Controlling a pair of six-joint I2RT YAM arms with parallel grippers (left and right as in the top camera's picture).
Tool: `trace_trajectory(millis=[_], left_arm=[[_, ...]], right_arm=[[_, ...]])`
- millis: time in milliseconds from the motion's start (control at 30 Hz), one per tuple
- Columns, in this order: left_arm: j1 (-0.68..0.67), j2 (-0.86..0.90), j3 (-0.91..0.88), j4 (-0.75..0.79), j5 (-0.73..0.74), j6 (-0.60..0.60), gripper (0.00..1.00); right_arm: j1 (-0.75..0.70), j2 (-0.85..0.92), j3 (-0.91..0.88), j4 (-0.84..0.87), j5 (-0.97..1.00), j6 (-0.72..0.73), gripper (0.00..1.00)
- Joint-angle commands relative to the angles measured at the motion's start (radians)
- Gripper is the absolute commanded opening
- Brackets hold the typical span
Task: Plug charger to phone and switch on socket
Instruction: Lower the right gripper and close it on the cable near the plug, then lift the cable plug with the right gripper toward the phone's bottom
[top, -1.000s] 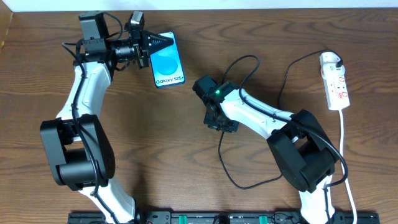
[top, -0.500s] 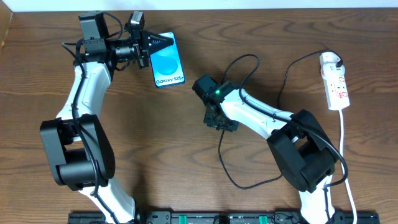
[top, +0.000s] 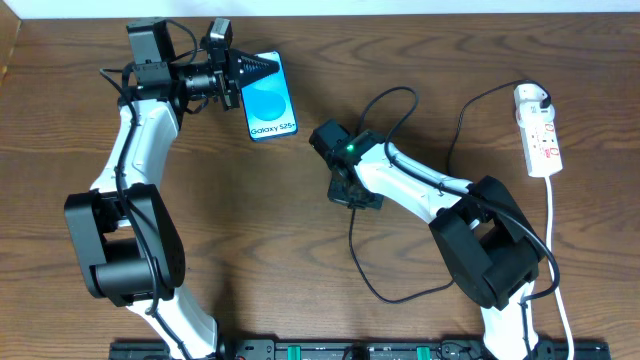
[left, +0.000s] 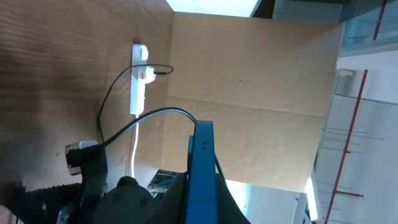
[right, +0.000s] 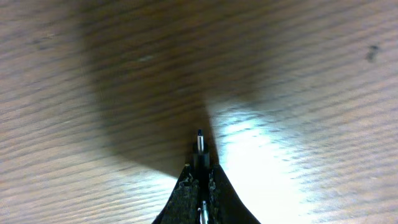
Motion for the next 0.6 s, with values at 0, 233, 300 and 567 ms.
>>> trace_trajectory(millis=[0, 233, 300, 567], left_arm=[[0.003, -0.029, -0.002, 0.005, 0.042, 0.01, 0.08], [0.003, -0.029, -0.002, 0.005, 0.041, 0.01, 0.07], [0.003, -0.029, -0.002, 0.005, 0.042, 0.01, 0.07], [0.006, -0.029, -0.002, 0.035, 0.034, 0.033, 0.07]], right_arm=[[-0.003, 0.025, 0.008, 0.052, -0.117, -0.141, 0.01], [-0.025, 0.025, 0.008, 0.254, -0.729, -0.557, 0.01], [-0.027, 0.025, 0.008, 0.298, -0.859, -0.603, 0.01], [-0.09, 0.025, 0.008, 0.409, -1.201, -0.657, 0.01]])
